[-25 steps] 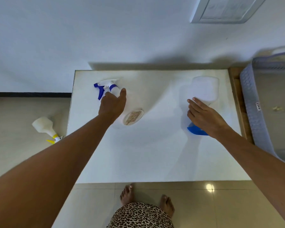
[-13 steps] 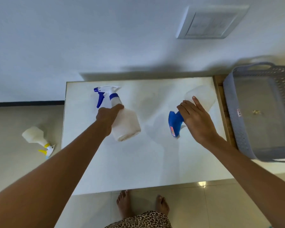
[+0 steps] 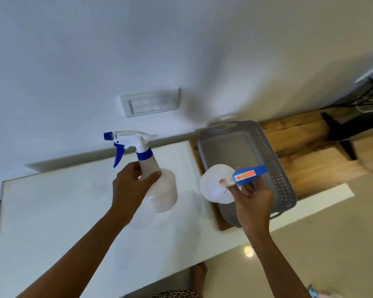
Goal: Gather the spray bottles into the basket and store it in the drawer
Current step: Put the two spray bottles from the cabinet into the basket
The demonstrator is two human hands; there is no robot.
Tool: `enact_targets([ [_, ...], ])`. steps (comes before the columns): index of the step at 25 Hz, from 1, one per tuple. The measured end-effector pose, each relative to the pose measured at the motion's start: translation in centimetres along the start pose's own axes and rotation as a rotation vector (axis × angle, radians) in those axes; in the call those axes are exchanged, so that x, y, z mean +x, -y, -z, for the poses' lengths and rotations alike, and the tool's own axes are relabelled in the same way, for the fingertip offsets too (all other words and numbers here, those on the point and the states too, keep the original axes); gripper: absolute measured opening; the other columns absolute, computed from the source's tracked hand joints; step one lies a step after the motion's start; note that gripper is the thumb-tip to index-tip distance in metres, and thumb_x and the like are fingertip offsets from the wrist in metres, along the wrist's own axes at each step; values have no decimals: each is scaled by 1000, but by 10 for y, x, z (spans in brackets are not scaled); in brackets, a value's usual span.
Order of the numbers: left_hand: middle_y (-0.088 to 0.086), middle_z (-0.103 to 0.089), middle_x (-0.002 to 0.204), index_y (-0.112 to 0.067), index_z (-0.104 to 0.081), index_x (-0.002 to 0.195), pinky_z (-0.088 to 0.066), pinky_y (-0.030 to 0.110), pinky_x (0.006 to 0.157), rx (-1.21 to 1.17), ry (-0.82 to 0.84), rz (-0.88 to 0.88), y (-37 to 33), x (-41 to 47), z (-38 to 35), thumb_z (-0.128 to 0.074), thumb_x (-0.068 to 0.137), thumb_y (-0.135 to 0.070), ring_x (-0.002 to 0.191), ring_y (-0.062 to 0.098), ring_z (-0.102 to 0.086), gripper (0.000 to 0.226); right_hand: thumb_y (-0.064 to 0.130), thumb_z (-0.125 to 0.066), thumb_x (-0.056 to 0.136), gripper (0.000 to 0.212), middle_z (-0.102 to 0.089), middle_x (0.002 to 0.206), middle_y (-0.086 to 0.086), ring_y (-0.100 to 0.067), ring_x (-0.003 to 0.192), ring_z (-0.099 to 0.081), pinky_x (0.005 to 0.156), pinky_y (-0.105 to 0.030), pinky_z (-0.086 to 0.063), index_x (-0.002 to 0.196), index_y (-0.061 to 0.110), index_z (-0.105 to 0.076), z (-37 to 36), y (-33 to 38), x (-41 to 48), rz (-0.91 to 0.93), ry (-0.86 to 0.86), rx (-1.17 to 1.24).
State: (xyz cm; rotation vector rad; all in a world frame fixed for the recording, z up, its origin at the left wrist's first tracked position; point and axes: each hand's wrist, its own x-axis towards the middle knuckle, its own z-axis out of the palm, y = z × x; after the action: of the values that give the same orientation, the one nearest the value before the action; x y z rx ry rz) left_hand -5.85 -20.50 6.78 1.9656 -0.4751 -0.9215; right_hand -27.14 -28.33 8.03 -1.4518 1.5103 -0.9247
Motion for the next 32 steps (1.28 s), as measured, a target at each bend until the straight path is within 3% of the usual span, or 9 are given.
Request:
enact_targets([
  [3,5,-66,114,-11,-57,116,-48,35,91,25,4,-19,-22,-12,-52,-74,73,-26,100,20,-60,48,1,-79,66,40,-67,96,-4,-15,89,-64,73,-1,-47,103,3,-64,58,-26,35,2,-153,-87],
  [6,7,-65,116,-10,-56,115,-45,33,93,68,3,-49,-37,-22,-99,-74,73,-25,102,20,-59,49,2,-79,67,43,-69,103,-18,-29,96,-65,85,-31,-51,107,-2,-63,95,-60,73,-92,-176,-178],
  [8,8,-64,119,-10,-55,116,-43,33,95,104,11,-74,-41,-26,-123,-74,72,-25,106,22,-59,49,5,-79,68,40,-69,101,-22,-34,97,-65,86,-41,-49,105,-2,-63,107,-81,92,-149,-198,-213],
  [21,6,-61,124,-13,-53,119,-43,38,98,213,36,-126,-35,-45,-227,-75,71,-24,105,15,-55,53,10,-78,70,47,-69,105,-20,-32,95,-65,85,-32,-46,110,-4,-58,135,-151,118,-234,-35,-234],
  [25,5,-62,122,-15,-52,121,-44,32,93,187,40,-103,-22,-53,-235,-75,70,-25,100,8,-51,57,2,-78,68,72,-54,130,-20,-33,121,-52,94,-29,-40,131,3,-42,138,-139,102,-287,-49,-154],
  [27,3,-62,120,-15,-50,123,-40,22,88,180,32,-87,-16,-58,-237,-75,71,-26,99,6,-50,58,-1,-79,66,89,-34,147,-17,-19,136,-30,103,-21,-29,139,7,-29,143,-121,90,-179,-144,-184],
  [29,-3,-61,116,-17,-49,123,-38,17,82,162,31,-74,-9,-63,-238,-75,71,-27,97,5,-50,58,-1,-78,67,87,-25,150,-21,-8,137,-18,106,-5,-21,138,6,-29,145,-99,77,67,-200,-262],
  [30,-6,-59,112,-19,-49,121,-39,13,80,148,36,-76,-6,-64,-239,-75,71,-26,95,5,-51,57,2,-77,69,81,-28,148,-22,-8,136,-20,103,-2,-25,136,8,-33,144,-87,72,187,-161,-257],
  [32,-10,-59,105,-24,-50,114,-39,1,71,115,60,-97,-2,-67,-240,-75,70,-25,88,3,-54,50,12,-75,73,69,-39,143,-11,-13,135,-31,102,-8,-36,132,20,-38,136,-62,69,311,67,-200],
])
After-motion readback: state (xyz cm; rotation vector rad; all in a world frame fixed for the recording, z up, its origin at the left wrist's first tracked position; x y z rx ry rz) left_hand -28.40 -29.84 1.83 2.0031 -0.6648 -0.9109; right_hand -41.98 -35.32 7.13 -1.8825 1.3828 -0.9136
